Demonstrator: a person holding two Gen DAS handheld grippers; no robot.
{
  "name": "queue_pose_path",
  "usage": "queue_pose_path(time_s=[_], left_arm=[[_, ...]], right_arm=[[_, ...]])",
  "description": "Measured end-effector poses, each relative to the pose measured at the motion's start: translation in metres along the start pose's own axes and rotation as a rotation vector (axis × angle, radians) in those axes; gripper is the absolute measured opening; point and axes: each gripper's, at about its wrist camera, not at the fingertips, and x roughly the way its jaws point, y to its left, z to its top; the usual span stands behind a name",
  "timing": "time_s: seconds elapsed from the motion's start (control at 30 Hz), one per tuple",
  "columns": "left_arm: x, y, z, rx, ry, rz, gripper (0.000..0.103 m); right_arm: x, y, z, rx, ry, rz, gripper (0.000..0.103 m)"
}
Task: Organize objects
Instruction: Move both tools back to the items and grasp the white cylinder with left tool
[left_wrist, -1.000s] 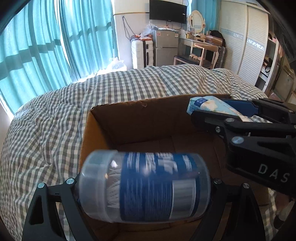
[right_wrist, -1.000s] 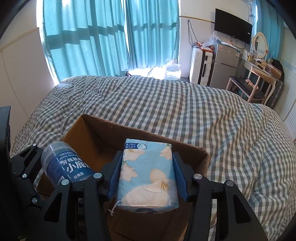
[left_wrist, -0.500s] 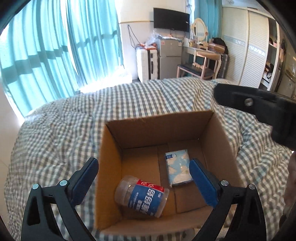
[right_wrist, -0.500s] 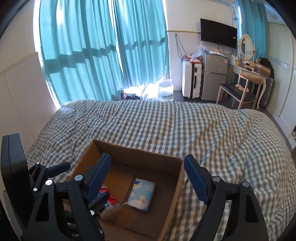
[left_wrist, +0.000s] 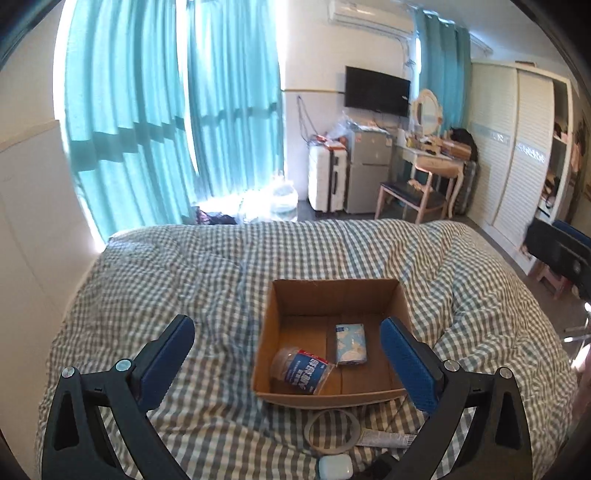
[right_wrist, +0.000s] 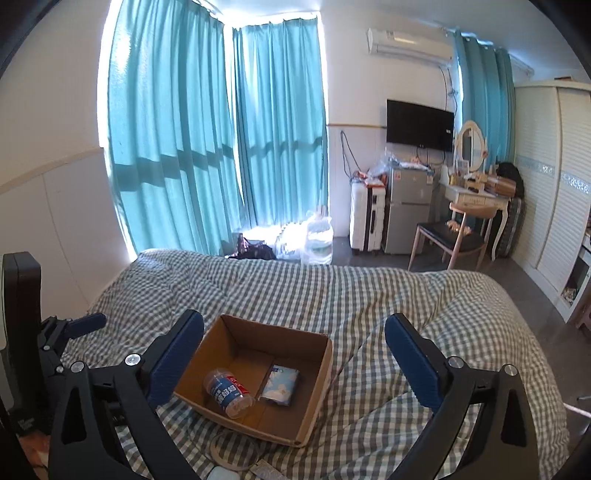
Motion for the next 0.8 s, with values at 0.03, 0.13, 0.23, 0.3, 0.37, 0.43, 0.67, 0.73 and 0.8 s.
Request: queue_pose_path(time_s=[0.03, 0.13, 0.23, 0.3, 0.37, 0.43, 0.67, 0.73, 0.8], left_arm=[[-0.009, 0.004, -0.001, -0.015, -0.009, 0.016, 0.103], [-0.03, 0.013, -0.009, -0.048, -0.018, 0.05, 0.103], [-0.043, 0.017, -0.022, -0.053, -0.009, 0.085, 0.103], [-0.05, 0.019, -0.036, -0.058, 0.001, 0.108, 0.103], [-0.055, 0.021, -0.052, -0.072, 0.004, 0.124, 0.103], [-0.057, 0.021, -0.069, -0.079, 0.007, 0.145, 0.103], [-0.044, 0.005, -0.134, -0.058, 0.073, 0.167, 0.103], [-0.034, -0.001, -0.151, -0.054, 0.102, 0.161, 0.103], [-0.023, -0.006, -0.169, -0.042, 0.114, 0.176, 0.103]], right_arm=[[-0.01, 0.003, -0.001, -0.02, -0.006, -0.004, 0.099], [-0.041, 0.014, -0.012, -0.096, -0.029, -0.012, 0.1], [-0.062, 0.025, -0.032, -0.15, -0.025, 0.001, 0.1], [-0.07, 0.029, -0.049, -0.188, -0.012, 0.001, 0.1], [-0.076, 0.034, -0.065, -0.218, -0.004, -0.005, 0.1], [-0.078, 0.035, -0.084, -0.231, 0.007, 0.002, 0.1], [-0.055, 0.032, -0.151, -0.201, 0.117, 0.055, 0.1], [-0.043, 0.031, -0.173, -0.19, 0.165, 0.061, 0.1], [-0.03, 0.03, -0.191, -0.186, 0.206, 0.056, 0.1]])
